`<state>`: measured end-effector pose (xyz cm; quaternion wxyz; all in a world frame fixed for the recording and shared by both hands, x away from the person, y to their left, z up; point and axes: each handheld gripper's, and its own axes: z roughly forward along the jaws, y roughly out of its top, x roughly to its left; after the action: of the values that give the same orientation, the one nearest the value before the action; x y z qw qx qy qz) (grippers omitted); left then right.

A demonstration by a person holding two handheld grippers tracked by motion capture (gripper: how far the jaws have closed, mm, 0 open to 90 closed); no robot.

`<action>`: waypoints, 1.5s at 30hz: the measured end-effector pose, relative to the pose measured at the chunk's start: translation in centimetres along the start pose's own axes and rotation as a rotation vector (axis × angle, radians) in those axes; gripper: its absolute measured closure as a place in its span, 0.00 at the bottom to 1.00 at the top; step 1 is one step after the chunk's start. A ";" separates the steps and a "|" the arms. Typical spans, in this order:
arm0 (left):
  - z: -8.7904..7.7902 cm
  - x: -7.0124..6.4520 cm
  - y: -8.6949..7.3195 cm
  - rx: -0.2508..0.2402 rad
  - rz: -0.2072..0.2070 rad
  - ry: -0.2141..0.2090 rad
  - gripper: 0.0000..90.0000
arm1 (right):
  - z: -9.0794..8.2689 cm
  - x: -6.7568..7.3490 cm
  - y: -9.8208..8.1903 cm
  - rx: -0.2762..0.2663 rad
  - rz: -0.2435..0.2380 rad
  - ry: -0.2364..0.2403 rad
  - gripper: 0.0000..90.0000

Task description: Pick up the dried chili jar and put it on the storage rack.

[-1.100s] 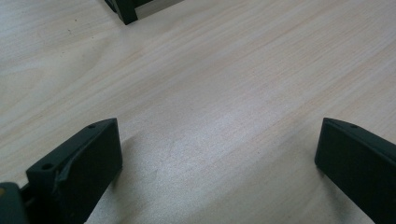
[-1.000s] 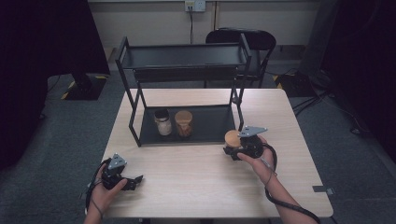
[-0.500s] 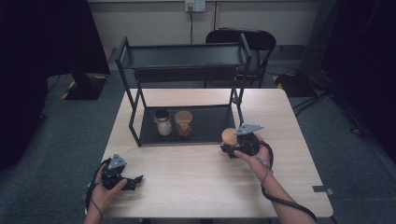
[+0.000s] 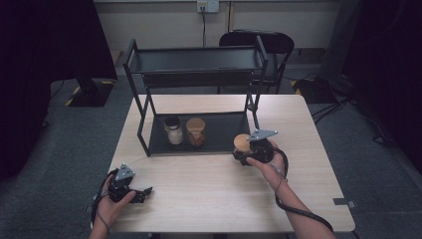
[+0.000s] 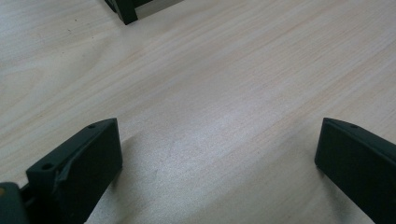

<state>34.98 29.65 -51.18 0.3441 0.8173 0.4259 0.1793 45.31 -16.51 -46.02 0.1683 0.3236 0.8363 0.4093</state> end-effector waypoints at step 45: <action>0.0 0.0 0.0 0.000 0.001 -0.002 0.00 | 1.9 1.6 2.2 0.001 -0.001 0.001 0.28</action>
<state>34.99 29.67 -51.18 0.3445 0.8178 0.4250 0.1788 46.08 -13.30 -45.44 0.1680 0.3231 0.8368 0.4088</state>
